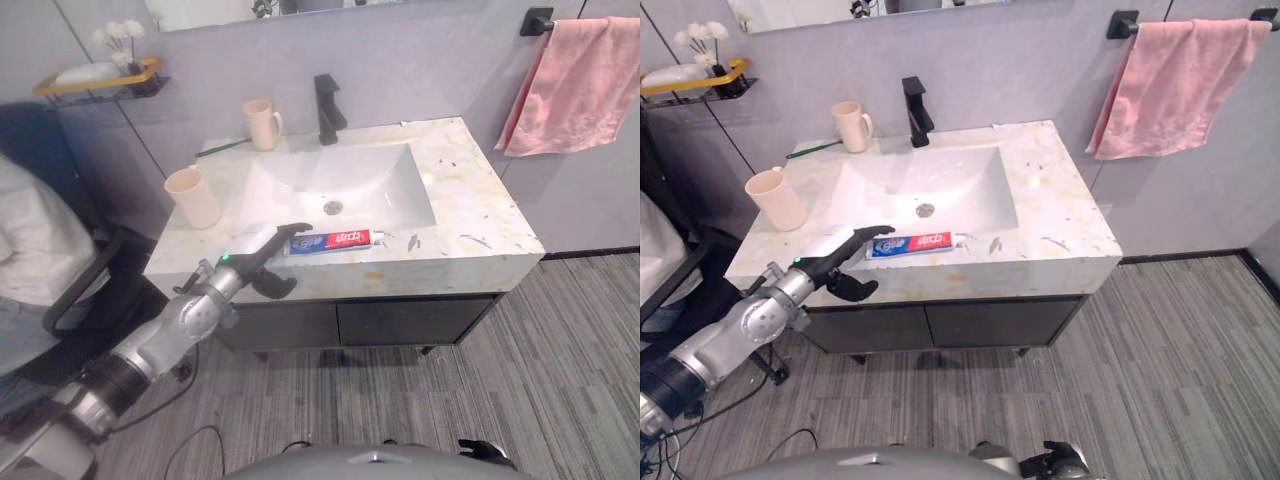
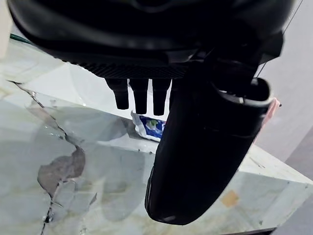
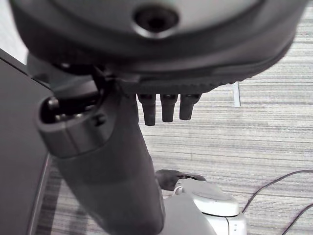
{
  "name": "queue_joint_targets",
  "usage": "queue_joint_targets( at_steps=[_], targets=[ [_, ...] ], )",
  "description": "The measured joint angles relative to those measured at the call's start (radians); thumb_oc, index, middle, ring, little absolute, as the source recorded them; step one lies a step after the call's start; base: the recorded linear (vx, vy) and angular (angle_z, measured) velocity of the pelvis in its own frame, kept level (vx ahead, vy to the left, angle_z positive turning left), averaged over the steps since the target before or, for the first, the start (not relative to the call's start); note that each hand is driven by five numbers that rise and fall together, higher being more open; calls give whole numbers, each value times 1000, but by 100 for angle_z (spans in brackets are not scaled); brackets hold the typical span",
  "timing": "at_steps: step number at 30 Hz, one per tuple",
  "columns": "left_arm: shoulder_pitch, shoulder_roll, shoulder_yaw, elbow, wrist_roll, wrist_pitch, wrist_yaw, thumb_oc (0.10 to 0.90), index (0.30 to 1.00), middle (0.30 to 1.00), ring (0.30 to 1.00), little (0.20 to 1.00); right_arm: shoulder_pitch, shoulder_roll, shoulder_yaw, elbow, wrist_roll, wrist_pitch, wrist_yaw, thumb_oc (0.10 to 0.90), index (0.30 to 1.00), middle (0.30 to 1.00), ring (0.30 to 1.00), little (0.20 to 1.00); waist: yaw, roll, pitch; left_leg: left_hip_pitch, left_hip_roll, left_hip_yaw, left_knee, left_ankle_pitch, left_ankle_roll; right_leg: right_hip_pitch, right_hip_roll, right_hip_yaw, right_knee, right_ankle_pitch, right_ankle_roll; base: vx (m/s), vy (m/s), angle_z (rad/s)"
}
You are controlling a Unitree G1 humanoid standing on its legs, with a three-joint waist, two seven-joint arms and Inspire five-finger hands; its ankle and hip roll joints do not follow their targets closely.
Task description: Organize the bathroom.
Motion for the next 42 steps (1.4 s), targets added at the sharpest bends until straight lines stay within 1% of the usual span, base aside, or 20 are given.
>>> queue_joint_targets(
  at_steps=[7, 10, 13, 18, 22, 23, 26, 31, 33, 35, 37, 40, 42],
  targets=[
    [-10, -14, -6, 78, 15, 13, 41, 800, 900, 900, 900, 900, 0, 5, 0, -1, 4, -2, -2, 800, 900, 900, 900, 900, -28, 4, -2, -1, 2, 9, 0, -2, -2, -1, 0, 10, 0, 0, 0, 12, -29, -5],
    [-18, -34, -13, 118, 45, 28, 80, 800, 900, 900, 900, 900, 5, 5, 3, -1, 6, -2, -4, 800, 900, 900, 900, 900, -28, 9, -2, -2, 3, 13, 0, -3, -2, -9, 0, 11, 0, 0, 0, 3, -2, -3],
    [-18, -37, -22, 143, 52, 16, 123, 800, 900, 900, 900, 900, 5, 3, 3, 0, 6, -2, -8, 800, 900, 900, 900, 900, -26, 18, 3, -3, 3, 15, 0, -3, -2, -11, 0, 11, 0, 0, 0, 0, 0, 0],
    [-7, -37, -31, 146, 82, -38, 177, 800, 900, 900, 900, 900, 5, 1, 2, 0, 6, -5, -12, 800, 900, 900, 900, 900, -20, 23, 2, -9, 5, 16, 3, -3, -2, -16, 1, 10, 0, 0, -1, 0, 0, 0],
    [-1, -38, -29, 143, 79, -112, 202, 800, 900, 900, 900, 900, 6, 1, 1, 1, 6, -11, -12, 800, 900, 900, 900, 900, -6, 23, 2, -10, 4, 15, 4, -2, -2, -15, 1, 9, 0, 0, -1, 0, 0, 0],
    [0, -39, -27, 139, 80, -118, 208, 800, 900, 900, 900, 900, 6, 1, 0, 1, 6, -15, -12, 800, 900, 900, 900, 900, -3, 23, 2, -10, 4, 15, 4, -2, -2, -15, 1, 9, 0, 0, -1, 0, 0, 0],
    [0, -42, -2, 123, 79, -157, 222, 800, 900, 900, 900, 900, 5, 0, -2, 1, 5, -19, -13, 800, 900, 900, 900, 900, 1, 22, 2, -8, 5, 12, 4, -2, -2, -14, 1, 9, 0, 0, -1, 7, 1, 1],
    [17, -41, 36, 67, 69, -167, 222, 800, 900, 900, 900, 900, 5, 1, -3, 1, 6, -19, -12, 800, 900, 900, 900, 900, 7, 15, 7, -7, 6, 12, 3, -2, -2, -13, 2, 9, 0, 0, -1, 0, 0, 0],
    [18, -41, 112, -31, 2, -172, 205, 800, 900, 900, 900, 900, 5, 5, -4, 1, 5, -19, -11, 800, 900, 900, 900, 900, 16, 1, 16, -2, 6, 13, 3, -2, -2, -9, 3, 10, 0, 0, -1, 0, 0, 0],
    [10, -38, 177, -99, -35, -162, 197, 800, 900, 900, 900, 900, 5, 4, -4, 1, 5, -19, -11, 800, 900, 900, 900, 900, 20, -5, 19, 2, 6, 12, 3, -3, -2, -5, 3, 10, 0, 0, -1, 0, 0, 0],
    [-19, -28, 219, -128, -55, -139, 198, 800, 900, 900, 900, 900, 5, 4, -4, 1, 6, -19, -11, 800, 900, 900, 900, 900, 21, -7, 19, 3, 6, 12, 3, -3, -2, 2, 3, 10, 0, 0, -1, 0, 0, 0],
    [-65, 19, 258, -129, -140, -99, 159, 800, 900, 900, 900, 900, 3, 4, -4, 1, 5, -20, -6, 800, 900, 900, 900, 900, 21, -6, 19, 4, 6, 11, 3, -3, -2, 4, 4, 9, 0, 0, -1, 0, 0, 0],
    [-70, 26, 289, -130, -181, -88, 142, 800, 900, 900, 900, 900, 3, 4, -4, 1, 6, -20, -2, 800, 900, 900, 900, 900, 23, -6, 19, 4, 6, 9, 3, -2, -2, 5, 4, 9, 0, 0, -1, -19, 3, 1]
  ],
)
